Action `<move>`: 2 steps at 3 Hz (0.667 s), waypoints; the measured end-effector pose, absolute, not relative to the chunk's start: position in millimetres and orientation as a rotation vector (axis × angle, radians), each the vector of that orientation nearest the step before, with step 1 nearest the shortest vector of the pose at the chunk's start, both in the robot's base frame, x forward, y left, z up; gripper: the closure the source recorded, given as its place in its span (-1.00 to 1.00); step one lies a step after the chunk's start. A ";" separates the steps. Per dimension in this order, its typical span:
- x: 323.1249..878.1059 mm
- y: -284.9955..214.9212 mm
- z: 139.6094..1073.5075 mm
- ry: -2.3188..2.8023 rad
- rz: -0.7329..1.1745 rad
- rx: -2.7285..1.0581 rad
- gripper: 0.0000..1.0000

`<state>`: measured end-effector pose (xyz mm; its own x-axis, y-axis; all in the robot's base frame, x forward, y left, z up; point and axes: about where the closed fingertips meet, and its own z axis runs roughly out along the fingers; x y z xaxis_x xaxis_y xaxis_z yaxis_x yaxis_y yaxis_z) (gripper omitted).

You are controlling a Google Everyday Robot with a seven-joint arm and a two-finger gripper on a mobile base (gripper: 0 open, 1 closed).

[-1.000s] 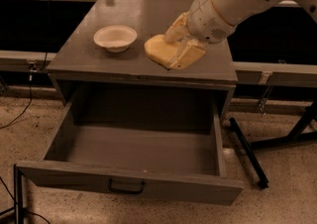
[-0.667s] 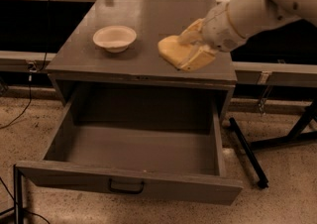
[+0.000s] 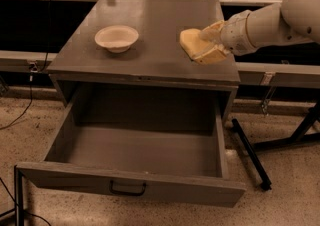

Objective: Pick sponge from top drawer and place on counter

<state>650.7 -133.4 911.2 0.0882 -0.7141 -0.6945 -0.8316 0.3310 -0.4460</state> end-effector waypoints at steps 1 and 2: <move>677.5 -149.6 906.2 1.726 0.133 -1.333 1.00; 699.8 -160.3 878.1 1.847 0.152 -1.198 0.65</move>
Offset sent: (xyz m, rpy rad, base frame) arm 0.0751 -0.0390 -0.0729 0.1191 0.1741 -0.3630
